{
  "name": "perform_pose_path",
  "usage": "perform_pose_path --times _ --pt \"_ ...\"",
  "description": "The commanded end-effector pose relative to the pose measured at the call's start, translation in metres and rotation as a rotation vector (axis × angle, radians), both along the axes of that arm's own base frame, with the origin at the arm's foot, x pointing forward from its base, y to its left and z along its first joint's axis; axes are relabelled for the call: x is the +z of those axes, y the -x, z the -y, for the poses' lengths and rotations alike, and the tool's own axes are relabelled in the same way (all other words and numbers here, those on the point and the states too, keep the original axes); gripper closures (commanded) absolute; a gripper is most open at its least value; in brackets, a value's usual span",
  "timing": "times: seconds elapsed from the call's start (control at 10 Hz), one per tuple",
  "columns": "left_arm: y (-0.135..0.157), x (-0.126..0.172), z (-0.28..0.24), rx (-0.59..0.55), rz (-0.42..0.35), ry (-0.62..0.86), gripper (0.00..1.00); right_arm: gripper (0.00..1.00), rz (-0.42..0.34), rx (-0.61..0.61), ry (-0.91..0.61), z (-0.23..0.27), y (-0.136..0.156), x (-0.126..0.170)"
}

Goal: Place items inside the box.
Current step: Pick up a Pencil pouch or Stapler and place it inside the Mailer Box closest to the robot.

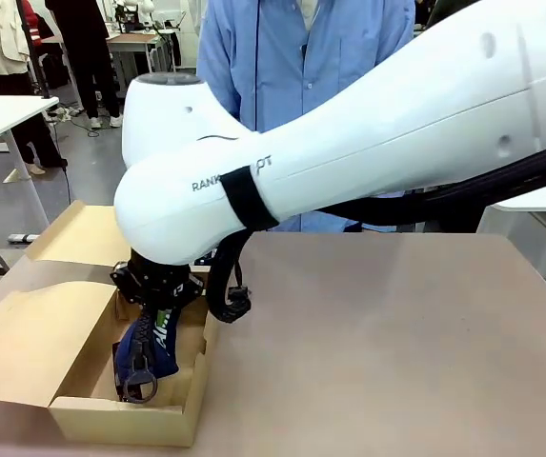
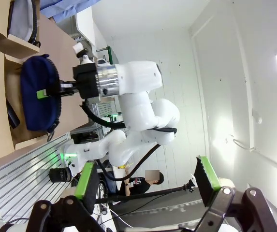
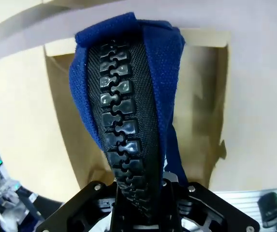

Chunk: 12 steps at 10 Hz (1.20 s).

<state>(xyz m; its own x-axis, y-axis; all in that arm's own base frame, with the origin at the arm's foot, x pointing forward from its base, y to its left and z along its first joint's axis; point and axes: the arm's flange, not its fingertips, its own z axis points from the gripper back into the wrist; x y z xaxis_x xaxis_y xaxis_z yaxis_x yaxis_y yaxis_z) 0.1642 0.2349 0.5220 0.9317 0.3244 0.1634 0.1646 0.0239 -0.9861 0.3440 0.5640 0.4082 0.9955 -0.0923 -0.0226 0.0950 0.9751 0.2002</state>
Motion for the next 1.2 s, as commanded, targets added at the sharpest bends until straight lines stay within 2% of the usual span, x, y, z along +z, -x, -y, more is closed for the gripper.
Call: perform_pose_path --times 0.0,0.5,1.1 --pt "0.001 0.003 0.0 0.002 0.022 0.007 0.0 0.93 -0.027 0.011 0.046 -0.014 -0.015 -0.008" --pt "0.001 0.003 0.0 0.002 0.022 0.007 0.0 0.93 -0.204 -0.018 0.068 -0.008 -0.013 -0.046" --pt "0.001 0.003 0.0 0.002 0.022 0.007 0.0 0.93 -0.217 -0.035 0.043 0.006 -0.015 -0.058"
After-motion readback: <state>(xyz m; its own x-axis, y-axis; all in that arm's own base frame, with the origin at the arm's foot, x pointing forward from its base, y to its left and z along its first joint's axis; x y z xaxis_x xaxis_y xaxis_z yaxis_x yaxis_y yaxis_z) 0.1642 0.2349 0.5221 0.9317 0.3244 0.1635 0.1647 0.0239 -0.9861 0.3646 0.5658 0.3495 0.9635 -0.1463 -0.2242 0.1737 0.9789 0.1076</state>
